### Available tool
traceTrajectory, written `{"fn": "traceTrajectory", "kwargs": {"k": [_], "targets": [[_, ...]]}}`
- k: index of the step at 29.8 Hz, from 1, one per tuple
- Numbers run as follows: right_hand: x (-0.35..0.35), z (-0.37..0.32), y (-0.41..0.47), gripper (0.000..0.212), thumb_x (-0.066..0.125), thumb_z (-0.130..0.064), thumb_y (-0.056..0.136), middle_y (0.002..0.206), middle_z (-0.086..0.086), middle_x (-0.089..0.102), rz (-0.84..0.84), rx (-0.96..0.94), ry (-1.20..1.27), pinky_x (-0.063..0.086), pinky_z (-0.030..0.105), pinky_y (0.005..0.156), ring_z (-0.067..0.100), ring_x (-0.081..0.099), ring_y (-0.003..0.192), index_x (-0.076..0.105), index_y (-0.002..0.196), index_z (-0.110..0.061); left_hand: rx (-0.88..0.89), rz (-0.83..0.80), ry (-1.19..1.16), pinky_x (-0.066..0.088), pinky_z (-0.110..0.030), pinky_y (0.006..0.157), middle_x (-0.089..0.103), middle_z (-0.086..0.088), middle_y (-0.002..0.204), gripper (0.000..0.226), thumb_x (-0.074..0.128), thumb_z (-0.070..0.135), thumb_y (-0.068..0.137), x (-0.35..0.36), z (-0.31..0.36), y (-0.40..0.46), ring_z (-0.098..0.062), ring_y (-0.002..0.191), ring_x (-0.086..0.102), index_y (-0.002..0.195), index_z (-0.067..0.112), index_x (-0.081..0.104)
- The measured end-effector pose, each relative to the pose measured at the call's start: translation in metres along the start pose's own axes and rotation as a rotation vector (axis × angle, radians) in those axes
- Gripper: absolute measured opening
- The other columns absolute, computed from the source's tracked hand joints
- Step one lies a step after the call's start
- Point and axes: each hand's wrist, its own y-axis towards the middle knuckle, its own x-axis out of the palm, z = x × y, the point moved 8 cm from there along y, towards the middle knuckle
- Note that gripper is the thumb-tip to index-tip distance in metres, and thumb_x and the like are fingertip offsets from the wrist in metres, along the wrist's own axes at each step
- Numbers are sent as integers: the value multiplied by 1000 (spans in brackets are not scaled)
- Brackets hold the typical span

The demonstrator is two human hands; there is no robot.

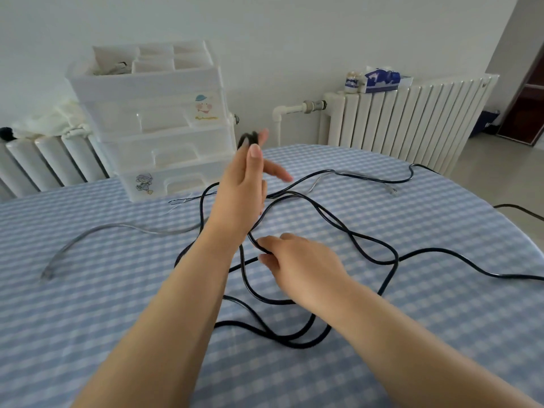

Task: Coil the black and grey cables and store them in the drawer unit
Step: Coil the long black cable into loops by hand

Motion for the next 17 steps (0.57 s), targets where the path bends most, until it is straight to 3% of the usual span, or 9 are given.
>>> {"fn": "traceTrajectory", "kwargs": {"k": [4, 9, 12, 14, 17], "targets": [[-16, 1, -1, 33, 34, -38, 103, 107, -2, 56, 84, -84, -95, 38, 31, 70, 23, 57, 102, 56, 125, -31, -24, -48, 180, 40, -24, 47, 53, 4, 54, 37, 26, 34, 105, -3, -12, 5, -8, 41, 39, 128, 17, 50], [-29, -3, -2, 30, 40, -38, 101, 101, -6, 51, 140, -230, -103, 34, 31, 90, 16, 48, 101, 63, 118, -28, -225, -93, 117, 51, -23, 55, 41, 8, 41, 40, 24, 34, 105, -4, -41, 3, -11, 48, 60, 120, 15, 56], [-45, -7, -1, 25, 51, -39, 94, 86, -7, 57, 343, -316, -35, 41, 33, 82, 16, 53, 87, 69, 96, -22, -291, -154, 57, 39, -19, 43, 43, 5, 43, 41, 25, 35, 105, 2, -48, 0, -10, 40, 48, 103, 13, 60], [-52, -1, 0, 30, 49, -43, 89, 79, -7, 58, 451, -318, 76, 42, 31, 76, 16, 55, 80, 68, 86, -19, -337, -217, 28, 30, -24, 42, 44, 2, 46, 43, 27, 37, 105, 6, -52, -2, -12, 40, 37, 94, 13, 59], [-61, 10, -3, 34, 52, -46, 87, 82, -5, 56, 594, -280, 206, 43, 27, 66, 14, 52, 82, 65, 81, -14, -390, -483, -64, 28, -22, 42, 43, 1, 44, 46, 27, 36, 105, 28, -51, -15, -13, 37, 35, 82, 4, 51]]}}
